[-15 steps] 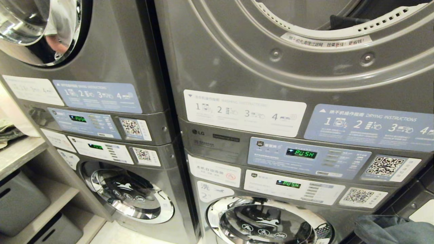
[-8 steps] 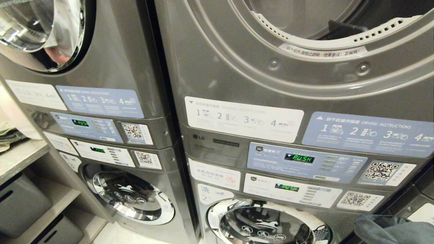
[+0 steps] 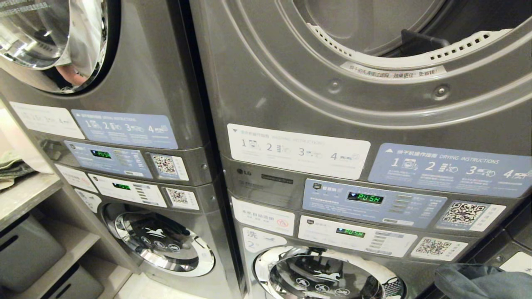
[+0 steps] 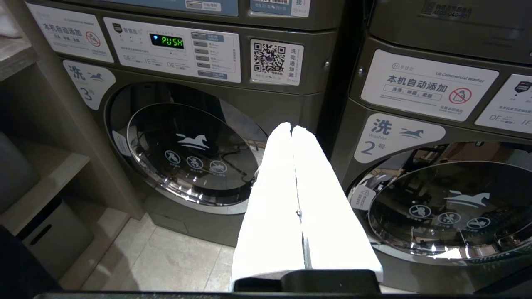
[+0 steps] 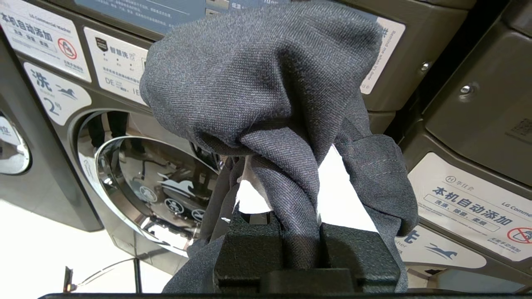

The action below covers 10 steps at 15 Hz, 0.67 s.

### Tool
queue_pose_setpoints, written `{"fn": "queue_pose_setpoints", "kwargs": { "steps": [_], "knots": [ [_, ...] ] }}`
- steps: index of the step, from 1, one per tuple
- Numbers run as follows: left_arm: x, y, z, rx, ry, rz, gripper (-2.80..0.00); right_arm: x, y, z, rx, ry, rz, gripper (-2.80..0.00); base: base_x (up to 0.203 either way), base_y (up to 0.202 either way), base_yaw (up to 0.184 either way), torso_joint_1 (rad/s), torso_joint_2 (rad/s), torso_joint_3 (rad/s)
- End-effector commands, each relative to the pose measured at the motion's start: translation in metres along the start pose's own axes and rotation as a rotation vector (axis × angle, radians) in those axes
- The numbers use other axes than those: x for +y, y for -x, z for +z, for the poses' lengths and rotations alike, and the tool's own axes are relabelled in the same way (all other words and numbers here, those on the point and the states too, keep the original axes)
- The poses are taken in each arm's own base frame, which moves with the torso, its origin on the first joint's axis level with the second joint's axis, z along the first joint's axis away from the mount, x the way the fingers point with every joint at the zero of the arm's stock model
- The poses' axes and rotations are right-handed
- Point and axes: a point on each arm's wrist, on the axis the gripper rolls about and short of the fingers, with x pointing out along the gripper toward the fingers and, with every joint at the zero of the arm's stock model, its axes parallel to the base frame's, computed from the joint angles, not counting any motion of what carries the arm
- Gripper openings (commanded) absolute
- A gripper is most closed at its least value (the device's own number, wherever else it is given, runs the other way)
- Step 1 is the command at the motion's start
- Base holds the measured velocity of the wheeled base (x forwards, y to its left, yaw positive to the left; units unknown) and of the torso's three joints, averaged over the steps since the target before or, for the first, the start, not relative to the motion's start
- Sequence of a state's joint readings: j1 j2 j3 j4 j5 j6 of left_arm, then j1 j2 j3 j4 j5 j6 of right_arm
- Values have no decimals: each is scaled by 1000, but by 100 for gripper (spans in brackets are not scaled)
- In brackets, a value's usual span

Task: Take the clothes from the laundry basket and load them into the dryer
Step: Put the clothes in the dryer

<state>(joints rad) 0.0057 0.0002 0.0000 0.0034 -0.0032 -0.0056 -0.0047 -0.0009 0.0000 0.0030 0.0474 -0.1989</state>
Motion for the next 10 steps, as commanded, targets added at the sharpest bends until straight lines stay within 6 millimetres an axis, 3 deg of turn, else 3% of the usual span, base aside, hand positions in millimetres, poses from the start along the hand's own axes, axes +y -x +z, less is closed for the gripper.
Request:
{"fn": "queue_pose_setpoints", "kwargs": {
  "steps": [1,10],
  "knots": [
    [0,0,0,-2,1,1,-280,0,0,0,1,0,0,-280,0,0,0,73,-163,-77],
    [0,0,0,-2,1,1,-280,0,0,0,1,-4,-3,-280,0,0,0,68,-130,-67]
  ]
}}
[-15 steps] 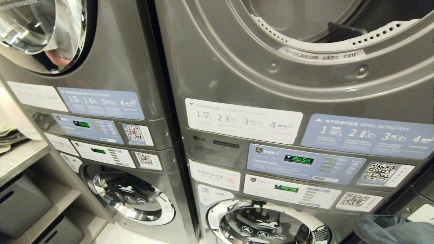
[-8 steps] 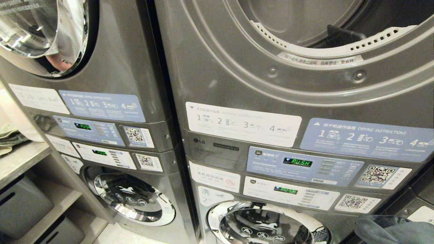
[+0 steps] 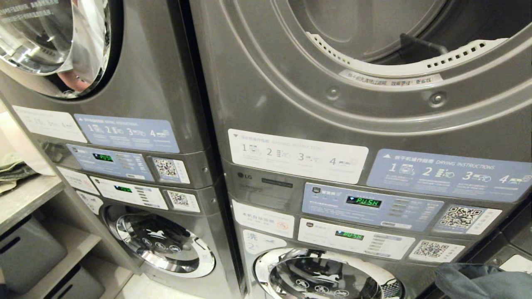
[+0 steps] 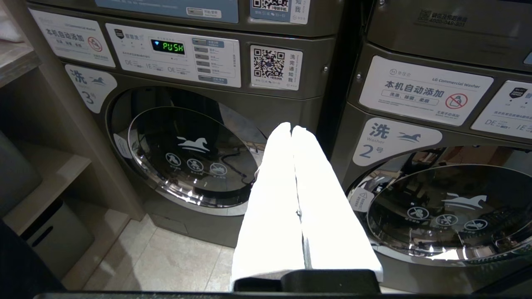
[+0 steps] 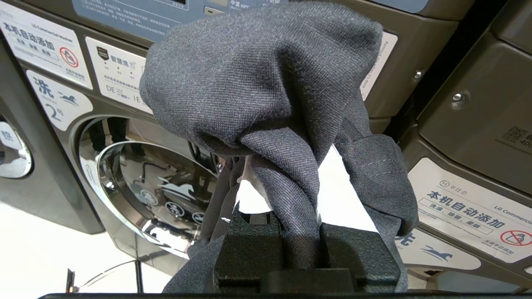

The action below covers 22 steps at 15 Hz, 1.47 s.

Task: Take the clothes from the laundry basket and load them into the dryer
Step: Put the clothes in the dryer

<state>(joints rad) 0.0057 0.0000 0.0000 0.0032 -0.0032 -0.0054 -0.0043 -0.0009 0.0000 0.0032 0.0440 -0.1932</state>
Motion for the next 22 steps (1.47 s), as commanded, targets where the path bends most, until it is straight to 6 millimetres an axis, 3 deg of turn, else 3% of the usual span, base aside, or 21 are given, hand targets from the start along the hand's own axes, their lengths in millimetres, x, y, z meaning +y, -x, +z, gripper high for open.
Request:
{"fn": "queue_pose_setpoints", "kwargs": {
  "steps": [1,22],
  "knots": [
    [0,0,0,-2,1,1,-280,0,0,0,1,2,0,-280,0,0,0,56,-127,-66],
    [0,0,0,-2,1,1,-280,0,0,0,2,-20,8,-280,0,0,0,50,-94,-48]
  ]
}}
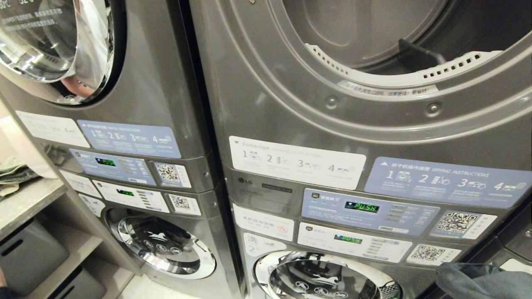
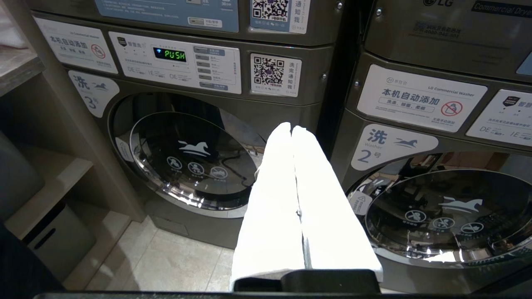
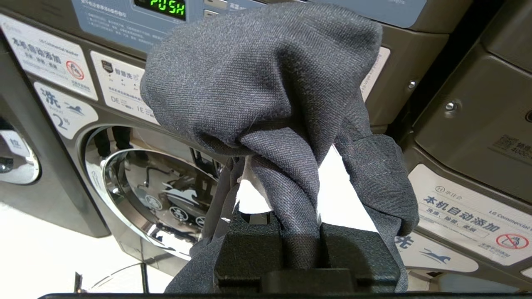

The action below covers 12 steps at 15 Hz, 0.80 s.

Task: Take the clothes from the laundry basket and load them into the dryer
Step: Put the clothes in the dryer

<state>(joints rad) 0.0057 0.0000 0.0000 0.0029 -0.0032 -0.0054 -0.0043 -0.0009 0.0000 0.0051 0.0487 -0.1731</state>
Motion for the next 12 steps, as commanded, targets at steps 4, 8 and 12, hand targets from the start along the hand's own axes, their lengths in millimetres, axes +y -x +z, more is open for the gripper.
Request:
{"fn": "queue_pose_setpoints", "kwargs": {
  "steps": [4,8,12],
  "knots": [
    [0,0,0,-1,1,1,-280,-1,2,7,-30,31,7,-280,0,0,0,0,0,0],
    [0,0,0,-1,1,1,-280,-16,26,106,-251,38,21,-280,0,0,0,0,0,0],
    [0,0,0,-1,1,1,-280,-39,-36,243,-252,4,197,-280,0,0,0,0,0,0]
  ]
}}
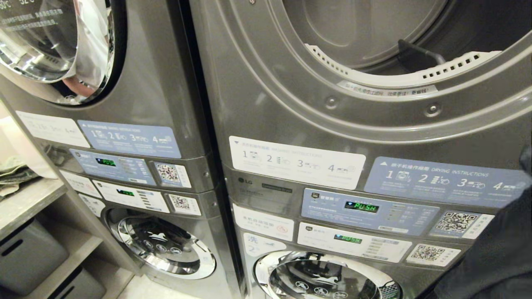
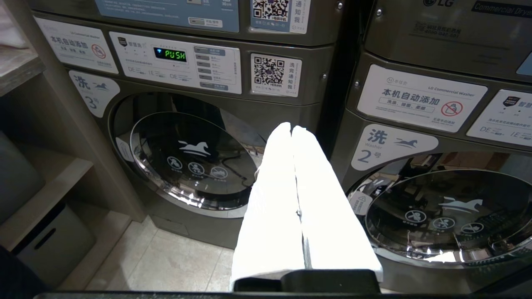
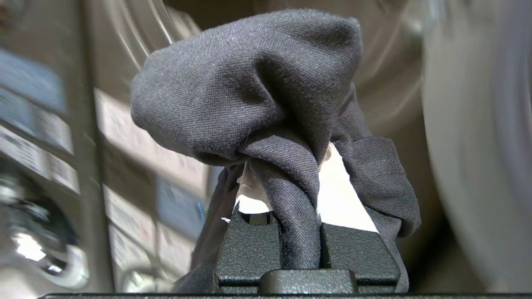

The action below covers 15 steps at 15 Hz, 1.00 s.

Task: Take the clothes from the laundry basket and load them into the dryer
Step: Put the clothes in the dryer

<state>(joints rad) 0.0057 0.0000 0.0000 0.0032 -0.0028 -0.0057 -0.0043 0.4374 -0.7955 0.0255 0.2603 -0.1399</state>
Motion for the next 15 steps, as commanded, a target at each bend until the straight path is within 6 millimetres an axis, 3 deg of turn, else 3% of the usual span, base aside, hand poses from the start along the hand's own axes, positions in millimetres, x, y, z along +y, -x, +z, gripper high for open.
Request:
{"fn": "queue_pose_setpoints", "kwargs": {
  "steps": [1,4,7,9,11,13,15],
  "knots": [
    [0,0,0,-2,0,0,-280,-26,-90,29,88,-40,92,-280,0,0,0,0,0,0],
    [0,0,0,-2,0,0,-280,-45,-166,79,-22,-45,225,-280,0,0,0,0,0,0],
    [0,0,0,-2,0,0,-280,-50,-243,100,-119,-5,294,-280,0,0,0,-1,-1,10],
    [0,0,0,-2,0,0,-280,-37,-293,94,-176,33,271,-280,0,0,0,0,0,0],
    [0,0,0,-2,0,0,-280,-20,-329,90,-367,127,180,-280,0,0,0,0,0,0],
    [0,0,0,-2,0,0,-280,-8,-355,79,-455,183,-30,-280,0,0,0,0,0,0],
    [0,0,0,-2,0,0,-280,4,-381,52,-390,180,-126,-280,0,0,0,0,0,0]
  ]
}}
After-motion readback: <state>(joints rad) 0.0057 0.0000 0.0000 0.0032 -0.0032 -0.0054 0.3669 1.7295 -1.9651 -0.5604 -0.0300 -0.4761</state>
